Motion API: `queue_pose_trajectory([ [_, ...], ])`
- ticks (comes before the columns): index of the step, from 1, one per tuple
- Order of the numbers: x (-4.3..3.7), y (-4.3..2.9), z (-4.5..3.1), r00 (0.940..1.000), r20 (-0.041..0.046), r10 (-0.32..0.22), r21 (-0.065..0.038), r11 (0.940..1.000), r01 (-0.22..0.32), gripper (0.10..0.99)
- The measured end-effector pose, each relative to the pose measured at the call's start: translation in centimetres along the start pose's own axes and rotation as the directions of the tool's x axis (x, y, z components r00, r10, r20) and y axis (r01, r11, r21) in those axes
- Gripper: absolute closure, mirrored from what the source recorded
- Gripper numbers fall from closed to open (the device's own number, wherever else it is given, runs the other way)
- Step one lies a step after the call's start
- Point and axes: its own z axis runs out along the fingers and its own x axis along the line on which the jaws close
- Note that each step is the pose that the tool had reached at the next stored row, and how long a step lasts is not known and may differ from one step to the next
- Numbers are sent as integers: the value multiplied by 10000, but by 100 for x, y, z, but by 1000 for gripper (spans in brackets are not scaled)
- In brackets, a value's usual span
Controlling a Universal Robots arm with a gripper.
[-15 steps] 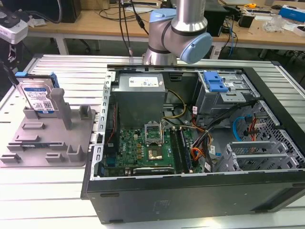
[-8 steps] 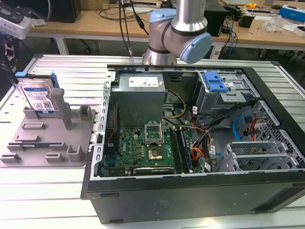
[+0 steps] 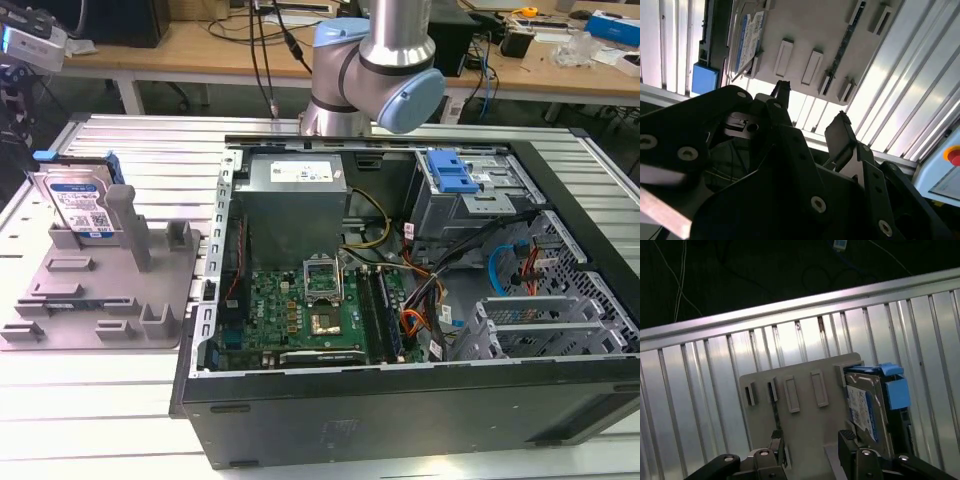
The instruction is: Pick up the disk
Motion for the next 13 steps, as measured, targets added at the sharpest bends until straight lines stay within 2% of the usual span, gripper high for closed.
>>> queue_pose_trajectory([
  [4, -20, 6, 0, 10000, -13, -2, 2, 10000, 2, 529],
  [5, -99, 20, 2, 10000, -34, -25, 7, 10000, 25, 529],
  [8, -243, 50, 5, 9999, -55, -114, 9, 9999, 114, 529],
  [12, -386, 78, 9, 9996, -76, -275, 10, 9996, 275, 529],
  [13, -478, 96, 15, 9992, -89, -389, 15, 9992, 389, 529],
])
